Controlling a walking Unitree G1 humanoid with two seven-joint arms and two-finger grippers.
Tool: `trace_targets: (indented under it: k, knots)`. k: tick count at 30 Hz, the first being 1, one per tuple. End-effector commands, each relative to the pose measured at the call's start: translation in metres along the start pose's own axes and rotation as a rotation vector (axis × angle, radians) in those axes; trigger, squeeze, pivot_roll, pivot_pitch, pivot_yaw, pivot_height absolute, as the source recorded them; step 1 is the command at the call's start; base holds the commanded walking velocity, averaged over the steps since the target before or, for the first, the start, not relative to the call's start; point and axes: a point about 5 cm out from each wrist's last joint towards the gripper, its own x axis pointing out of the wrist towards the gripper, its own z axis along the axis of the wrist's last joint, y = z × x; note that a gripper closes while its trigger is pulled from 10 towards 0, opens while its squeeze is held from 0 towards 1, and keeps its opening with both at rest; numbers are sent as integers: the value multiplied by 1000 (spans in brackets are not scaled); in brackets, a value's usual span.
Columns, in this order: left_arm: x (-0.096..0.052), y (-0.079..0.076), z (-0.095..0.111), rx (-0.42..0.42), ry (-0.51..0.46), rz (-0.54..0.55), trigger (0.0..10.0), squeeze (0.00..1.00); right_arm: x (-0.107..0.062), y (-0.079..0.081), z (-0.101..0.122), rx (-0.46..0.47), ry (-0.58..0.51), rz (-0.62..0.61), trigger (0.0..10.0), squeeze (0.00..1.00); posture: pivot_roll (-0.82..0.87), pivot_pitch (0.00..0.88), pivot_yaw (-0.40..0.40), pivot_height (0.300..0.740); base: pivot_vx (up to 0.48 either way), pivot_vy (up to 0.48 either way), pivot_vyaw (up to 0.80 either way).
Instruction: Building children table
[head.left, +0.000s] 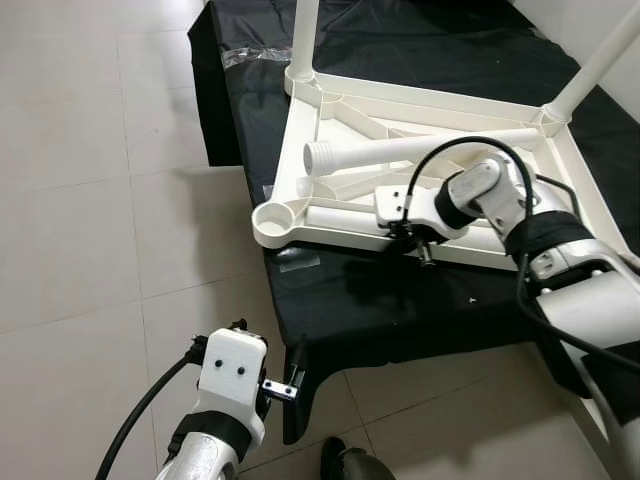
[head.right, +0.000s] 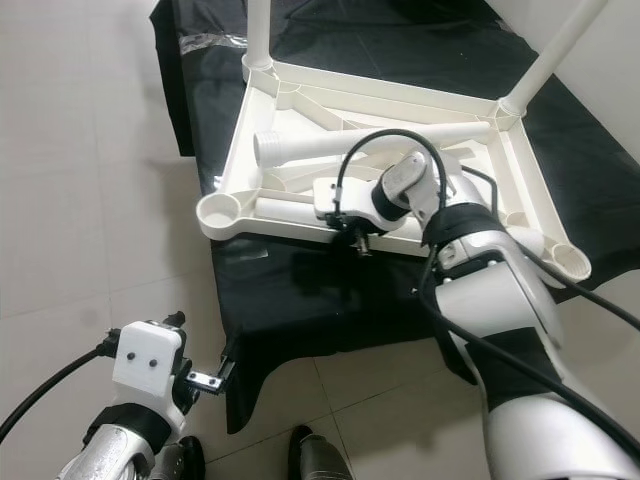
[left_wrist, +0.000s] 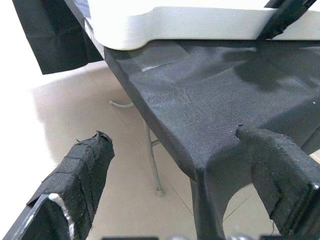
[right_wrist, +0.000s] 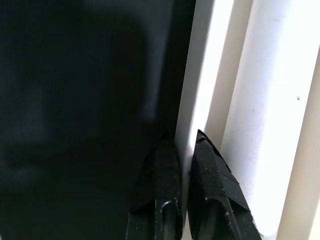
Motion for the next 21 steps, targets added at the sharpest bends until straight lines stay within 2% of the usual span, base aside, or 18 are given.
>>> trace_targets:
  k: [1, 3, 9, 10, 14, 16, 21]
  knots:
    - [-1, -2, -8, -11, 33, -5, 10000, 0, 13, 15, -16, -45, 112, 104, 0, 0, 56, 276, -127, 740, 0, 0, 0]
    - [-1, -2, -8, -11, 32, -5, 10000, 0, 9, 15, -17, -92, 121, 113, 0, 0, 56, 276, -127, 740, 0, 0, 0]
    - [-1, -2, -8, -11, 32, -5, 10000, 0, 8, 19, -19, -149, 126, 159, 0, 0, 58, 264, -130, 740, 0, 0, 0]
    - [-1, -2, -9, -10, 33, -6, 10000, 0, 9, 21, -18, -201, 138, 163, 0, 0, 58, 262, -130, 740, 0, 0, 0]
    - [-1, -2, -9, -10, 33, -6, 10000, 0, 9, 21, -18, -235, 148, 161, 0, 0, 58, 262, -130, 740, 0, 0, 0]
    - [-1, -2, -9, -11, 34, -7, 10000, 0, 11, 19, -16, -291, 167, 137, 0, 0, 55, 259, -128, 740, 0, 0, 0]
    - [-1, -3, -9, -11, 34, -9, 10000, 0, 10, 17, -14, -330, 178, 113, 0, 0, 56, 257, -129, 740, 0, 0, 0]
